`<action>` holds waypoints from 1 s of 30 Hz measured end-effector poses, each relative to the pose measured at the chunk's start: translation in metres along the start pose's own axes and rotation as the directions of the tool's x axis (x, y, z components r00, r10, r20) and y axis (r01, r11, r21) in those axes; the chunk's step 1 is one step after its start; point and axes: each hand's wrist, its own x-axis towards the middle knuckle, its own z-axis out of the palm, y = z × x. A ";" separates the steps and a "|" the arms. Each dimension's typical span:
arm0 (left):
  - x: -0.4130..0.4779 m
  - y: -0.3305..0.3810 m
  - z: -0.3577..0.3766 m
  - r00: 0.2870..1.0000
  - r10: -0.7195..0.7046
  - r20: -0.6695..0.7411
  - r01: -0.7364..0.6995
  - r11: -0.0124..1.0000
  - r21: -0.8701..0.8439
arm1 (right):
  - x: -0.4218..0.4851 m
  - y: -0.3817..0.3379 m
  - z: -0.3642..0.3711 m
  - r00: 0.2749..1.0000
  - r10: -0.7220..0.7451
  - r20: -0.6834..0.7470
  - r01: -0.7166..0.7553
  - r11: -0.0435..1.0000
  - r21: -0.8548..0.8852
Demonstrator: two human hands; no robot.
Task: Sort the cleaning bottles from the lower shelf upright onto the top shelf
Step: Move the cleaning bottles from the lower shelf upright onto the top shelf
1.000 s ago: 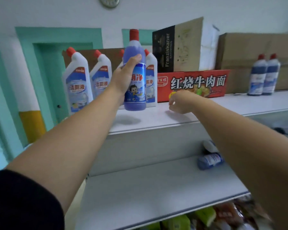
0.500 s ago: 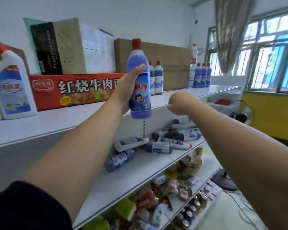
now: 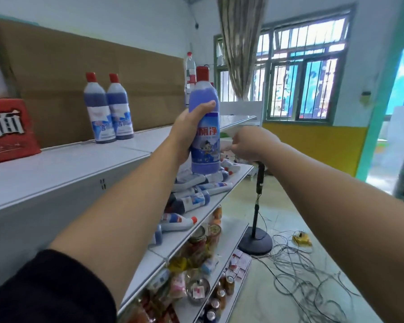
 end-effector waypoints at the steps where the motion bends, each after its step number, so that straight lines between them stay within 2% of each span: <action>1: 0.020 -0.007 0.006 1.000 0.012 0.014 -0.012 1.000 0.000 | 0.016 0.010 0.004 1.000 0.004 -0.007 -0.004 1.000 -0.006; 7: 0.139 -0.039 0.032 0.998 0.019 0.058 -0.020 0.999 0.031 | 0.108 0.067 0.024 0.998 0.044 -0.034 -0.045 0.999 -0.027; 16: 0.267 -0.094 0.068 0.998 0.021 -0.054 -0.018 0.999 0.050 | 0.226 0.151 0.062 0.999 0.043 -0.007 -0.043 0.999 0.016; 22: 0.348 -0.117 0.099 0.987 0.041 -0.152 -0.027 0.995 0.096 | 0.316 0.207 0.082 0.999 -0.034 -0.019 0.035 0.999 0.009; 30: 0.468 -0.143 0.133 0.939 0.053 -0.341 -0.015 0.993 0.114 | 0.436 0.283 0.099 0.983 -0.185 0.005 0.184 0.983 0.008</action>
